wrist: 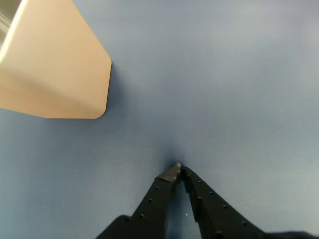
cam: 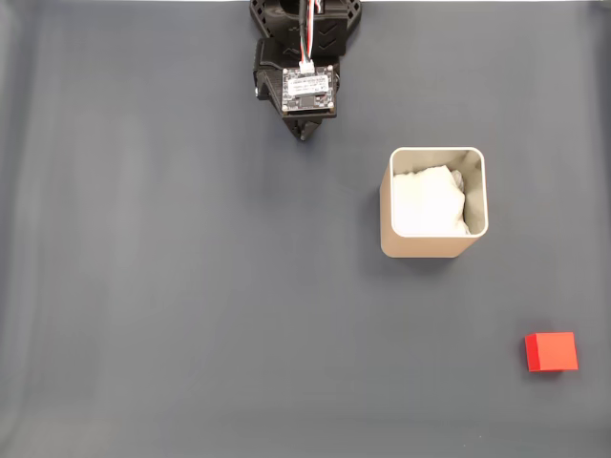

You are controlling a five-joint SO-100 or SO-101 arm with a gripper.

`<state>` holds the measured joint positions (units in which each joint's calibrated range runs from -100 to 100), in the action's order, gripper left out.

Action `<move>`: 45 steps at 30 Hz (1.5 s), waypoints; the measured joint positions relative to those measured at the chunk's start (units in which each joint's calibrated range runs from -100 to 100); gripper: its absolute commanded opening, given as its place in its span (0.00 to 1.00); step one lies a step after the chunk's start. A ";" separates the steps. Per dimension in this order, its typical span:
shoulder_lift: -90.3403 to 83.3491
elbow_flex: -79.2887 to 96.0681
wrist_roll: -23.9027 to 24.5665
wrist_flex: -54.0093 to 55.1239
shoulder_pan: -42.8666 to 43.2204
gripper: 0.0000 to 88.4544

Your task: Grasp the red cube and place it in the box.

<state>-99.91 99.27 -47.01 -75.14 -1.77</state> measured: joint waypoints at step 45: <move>0.53 0.00 1.81 20.88 -1.80 0.00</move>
<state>-99.38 99.27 -45.20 -54.26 -3.57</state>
